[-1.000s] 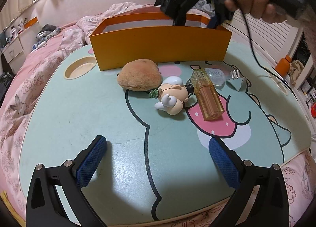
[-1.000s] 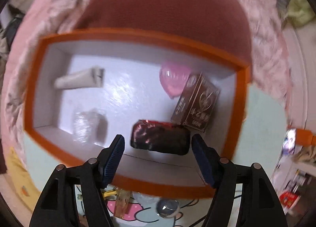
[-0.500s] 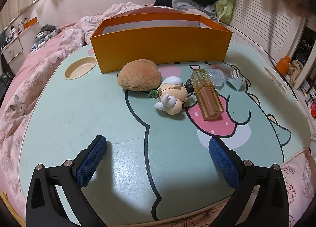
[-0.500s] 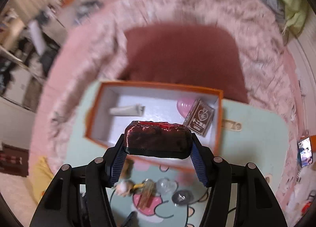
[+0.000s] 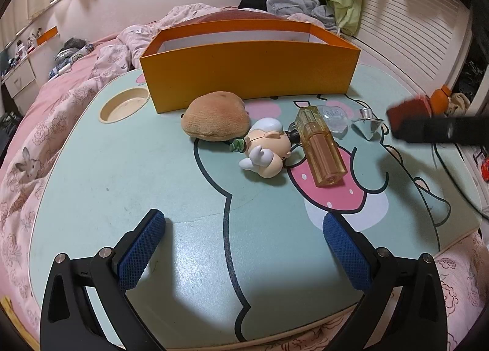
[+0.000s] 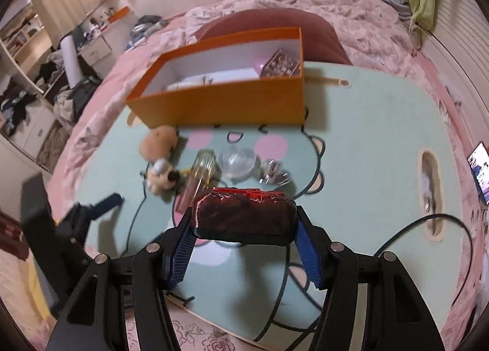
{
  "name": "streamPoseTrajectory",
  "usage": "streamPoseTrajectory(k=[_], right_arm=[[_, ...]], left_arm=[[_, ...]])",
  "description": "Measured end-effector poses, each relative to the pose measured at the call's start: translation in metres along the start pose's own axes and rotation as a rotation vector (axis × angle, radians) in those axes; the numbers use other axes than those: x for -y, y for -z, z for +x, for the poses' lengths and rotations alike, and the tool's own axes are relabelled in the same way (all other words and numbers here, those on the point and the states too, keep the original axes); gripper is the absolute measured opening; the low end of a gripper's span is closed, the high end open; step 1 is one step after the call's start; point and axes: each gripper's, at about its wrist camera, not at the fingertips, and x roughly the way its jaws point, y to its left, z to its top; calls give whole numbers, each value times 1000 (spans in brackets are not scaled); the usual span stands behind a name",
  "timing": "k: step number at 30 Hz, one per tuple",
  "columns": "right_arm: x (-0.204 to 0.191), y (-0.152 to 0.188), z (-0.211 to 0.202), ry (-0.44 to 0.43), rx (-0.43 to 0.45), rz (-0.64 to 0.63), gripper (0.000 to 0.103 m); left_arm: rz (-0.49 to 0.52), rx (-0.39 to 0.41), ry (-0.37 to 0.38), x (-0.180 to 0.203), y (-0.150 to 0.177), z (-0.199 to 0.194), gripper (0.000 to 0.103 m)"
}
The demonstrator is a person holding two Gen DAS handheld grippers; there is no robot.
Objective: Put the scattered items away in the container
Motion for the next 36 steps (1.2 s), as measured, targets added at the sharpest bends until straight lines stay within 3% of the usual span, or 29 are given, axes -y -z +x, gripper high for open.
streamPoseTrajectory(k=[4,7,10,14,16,21,26,34,36], right_arm=[[-6,4,11,64,47,-25,61],[-8,12,11,57,102,-18,61],[-7,16,3,30,131,-2,70],[-3,27,-22,20,247,37,88],[-2,33,-30,47,277,43,90],[-2,56,-24,108,230,21,90],[3,65,2,160,119,39,90],[-3,67,8,194,104,-2,90],[-3,68,8,190,106,0,90]], left_arm=[[0,0,0,0,0,0,103],[0,0,0,0,0,0,103],[0,0,-1,0,0,0,103],[0,-1,-1,0,0,0,103],[0,-1,0,0,0,0,103],[0,-1,-1,0,0,0,103],[0,-1,-1,0,0,0,103],[34,-66,30,-2,-8,1,101],[-26,-39,87,-12,-17,-12,99]])
